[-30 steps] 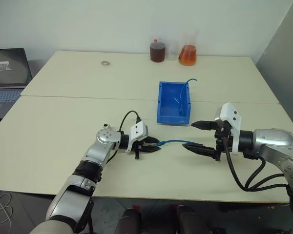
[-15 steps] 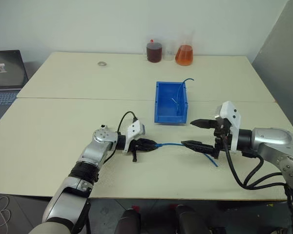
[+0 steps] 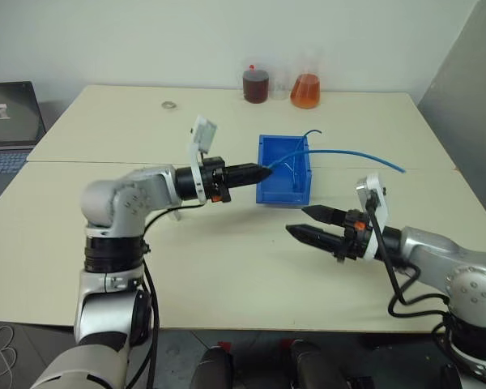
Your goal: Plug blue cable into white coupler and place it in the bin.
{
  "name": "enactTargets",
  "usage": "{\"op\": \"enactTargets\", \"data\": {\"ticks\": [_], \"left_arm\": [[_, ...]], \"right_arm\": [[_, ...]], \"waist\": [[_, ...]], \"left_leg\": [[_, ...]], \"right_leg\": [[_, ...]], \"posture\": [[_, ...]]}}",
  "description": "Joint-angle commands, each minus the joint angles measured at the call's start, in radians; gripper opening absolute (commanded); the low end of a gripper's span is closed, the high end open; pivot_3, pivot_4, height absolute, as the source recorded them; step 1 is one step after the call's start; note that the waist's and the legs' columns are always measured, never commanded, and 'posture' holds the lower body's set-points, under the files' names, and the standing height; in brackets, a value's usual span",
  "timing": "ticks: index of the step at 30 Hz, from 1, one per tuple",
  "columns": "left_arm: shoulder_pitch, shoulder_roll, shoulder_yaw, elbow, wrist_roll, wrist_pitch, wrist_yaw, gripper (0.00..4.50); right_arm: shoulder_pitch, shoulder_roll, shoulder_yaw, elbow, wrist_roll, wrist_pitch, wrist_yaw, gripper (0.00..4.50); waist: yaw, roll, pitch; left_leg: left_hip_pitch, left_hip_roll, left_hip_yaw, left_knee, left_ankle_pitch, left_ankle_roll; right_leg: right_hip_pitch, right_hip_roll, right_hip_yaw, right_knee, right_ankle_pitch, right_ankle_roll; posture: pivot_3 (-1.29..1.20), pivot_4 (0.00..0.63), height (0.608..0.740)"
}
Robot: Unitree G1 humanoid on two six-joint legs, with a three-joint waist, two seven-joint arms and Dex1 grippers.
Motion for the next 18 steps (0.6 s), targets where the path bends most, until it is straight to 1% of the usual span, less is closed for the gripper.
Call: {"op": "enactTargets", "data": {"ticks": [1, 5, 8, 13, 18], "left_arm": [[-0.01, 0.016, 0.067, -0.028, -0.11, 0.093, 0.034, 0.25], [-0.001, 0.009, 0.103, -0.048, -0.203, 0.163, 0.067, 0.25], [0.018, -0.002, 0.107, -0.063, -0.239, 0.173, 0.102, 0.25], [0.044, -0.018, 0.086, -0.07, -0.259, 0.143, 0.135, 0.25], [0.051, -0.031, 0.072, -0.078, -0.278, 0.126, 0.154, 0.25]], "right_arm": [[-0.107, -0.006, -0.108, 0.062, 0.165, 0.001, -0.033, 4.5], [-0.167, -0.011, -0.14, 0.107, 0.381, 0.026, -0.117, 4.5], [-0.189, -0.02, -0.129, 0.128, 0.478, 0.014, -0.175, 4.5], [-0.201, -0.053, -0.065, 0.117, 0.474, 0.011, -0.149, 4.5], [-0.208, -0.064, -0.028, 0.118, 0.488, 0.0, -0.127, 4.5]], "waist": [[-0.001, 0.001, 0.0], [-0.004, 0.001, 0.0], [-0.004, 0.001, 0.0], [-0.003, 0.001, 0.0], [-0.003, 0.001, 0.0]], "left_leg": [[0.001, 0.0, 0.0, 0.0, 0.0, 0.0], [0.001, 0.0, 0.0, -0.002, 0.0, 0.0], [0.0, 0.0, 0.0, -0.001, 0.0, 0.0], [0.0, -0.001, 0.001, -0.001, 0.0, 0.0], [0.0, -0.001, 0.001, -0.001, 0.0, 0.0]], "right_leg": [[0.0, 0.0, 0.0, 0.0, 0.0, 0.0], [0.001, 0.0, 0.0, 0.0, 0.001, -0.002], [0.0, -0.001, 0.0, -0.001, 0.001, -0.002], [0.0, -0.002, 0.0, -0.001, 0.001, -0.002], [0.0, -0.002, 0.0, -0.001, 0.001, -0.001]], "posture": [[0.0, 0.15, 0.74], [0.0, 0.15, 0.74], [0.0, 0.15, 0.74], [0.0, 0.15, 0.74], [0.0, 0.15, 0.74]]}}
